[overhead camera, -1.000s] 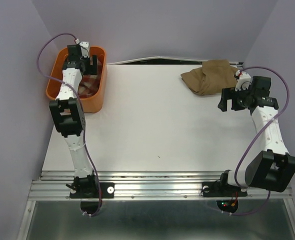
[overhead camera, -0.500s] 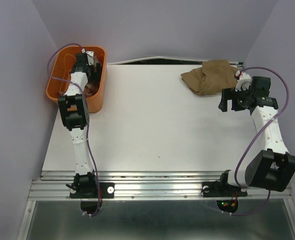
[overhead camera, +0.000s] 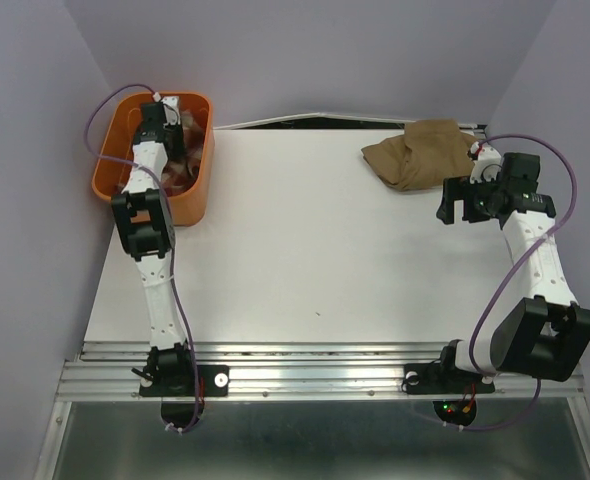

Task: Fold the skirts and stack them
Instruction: Grab the skirt from the pile, then move the skirt to the center of the board

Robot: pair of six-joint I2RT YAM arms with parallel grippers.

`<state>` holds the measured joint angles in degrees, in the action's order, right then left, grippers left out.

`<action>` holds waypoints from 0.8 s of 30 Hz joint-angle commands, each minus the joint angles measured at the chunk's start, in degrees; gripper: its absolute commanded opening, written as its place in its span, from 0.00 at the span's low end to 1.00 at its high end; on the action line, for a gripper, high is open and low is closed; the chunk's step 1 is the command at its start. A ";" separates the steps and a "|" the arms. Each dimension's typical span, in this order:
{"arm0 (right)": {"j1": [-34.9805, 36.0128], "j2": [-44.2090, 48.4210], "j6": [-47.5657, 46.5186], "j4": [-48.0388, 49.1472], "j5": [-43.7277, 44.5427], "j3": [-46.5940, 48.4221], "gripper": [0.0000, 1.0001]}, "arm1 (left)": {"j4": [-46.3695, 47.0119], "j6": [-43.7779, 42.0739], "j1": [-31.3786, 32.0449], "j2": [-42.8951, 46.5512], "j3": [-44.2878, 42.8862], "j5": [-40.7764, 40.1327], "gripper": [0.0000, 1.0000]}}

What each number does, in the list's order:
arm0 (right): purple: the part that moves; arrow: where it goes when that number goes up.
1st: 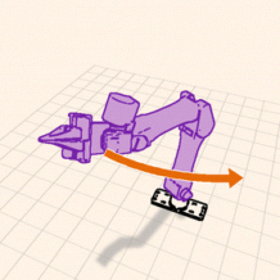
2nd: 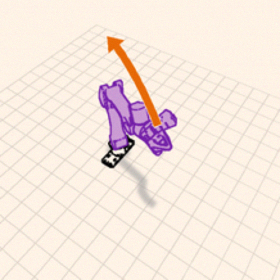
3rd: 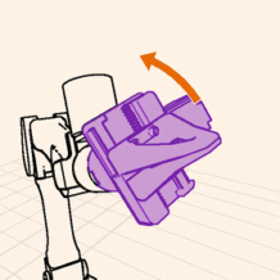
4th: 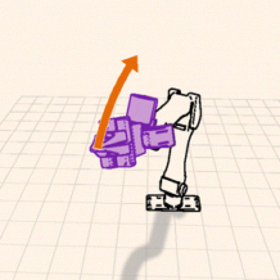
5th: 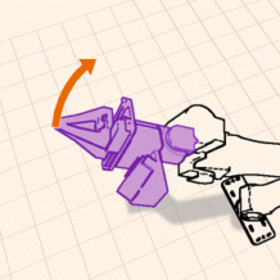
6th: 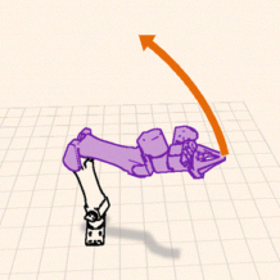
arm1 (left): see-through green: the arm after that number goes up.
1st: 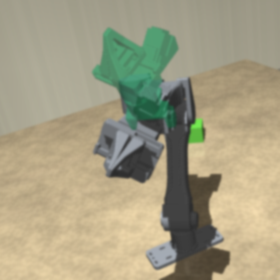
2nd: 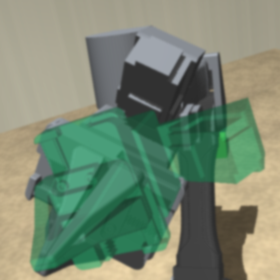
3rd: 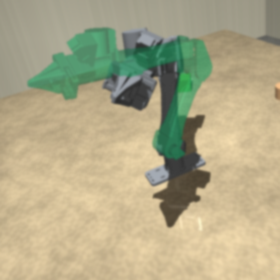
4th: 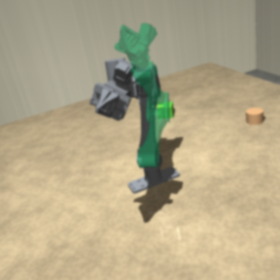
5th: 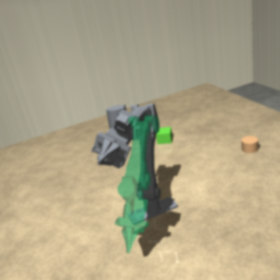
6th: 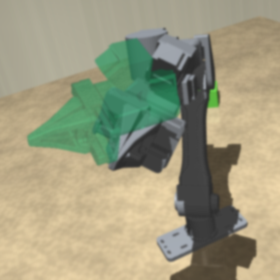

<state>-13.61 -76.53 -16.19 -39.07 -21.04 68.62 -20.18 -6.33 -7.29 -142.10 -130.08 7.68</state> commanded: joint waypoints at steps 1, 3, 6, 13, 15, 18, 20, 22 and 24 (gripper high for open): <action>-0.28 1.65 -0.25 -0.13 -1.37 3.01 1.00 | 1.55 -0.52 -2.73 11.21 -2.98 5.05 0.00; -0.28 1.82 -0.51 -0.65 -1.81 3.36 1.00 | 1.47 -4.03 -2.82 13.77 -3.77 5.59 0.00; -0.28 2.70 -0.69 -0.48 -2.16 3.36 1.00 | 2.60 -8.43 -2.73 19.74 -3.52 7.08 0.00; -0.28 4.46 0.63 0.40 -3.31 4.59 1.00 | 6.91 -8.89 -2.73 32.31 -0.70 11.38 0.00; -0.28 4.72 1.24 0.75 -3.75 5.03 1.00 | 7.79 -7.91 -2.73 34.25 -0.79 13.67 0.00; -0.28 5.16 1.94 1.27 -4.80 5.47 1.00 | 10.16 -4.76 -2.47 37.86 -1.05 21.55 0.00; -0.28 5.43 2.12 1.45 -5.15 5.65 1.00 | 10.95 -2.64 -2.03 40.41 -0.96 24.82 0.00; -0.28 5.69 2.21 1.54 -5.42 5.91 1.00 | 11.66 -1.06 -0.98 42.86 -0.44 29.20 0.00; -0.28 5.95 2.30 1.71 -5.51 5.91 1.00 | 12.10 0.17 0.08 44.62 0.35 32.55 0.00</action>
<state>-13.58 -72.73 -14.76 -39.44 -25.08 71.64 -13.50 -9.91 -9.06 -101.65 -129.88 29.95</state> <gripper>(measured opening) 0.999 0.033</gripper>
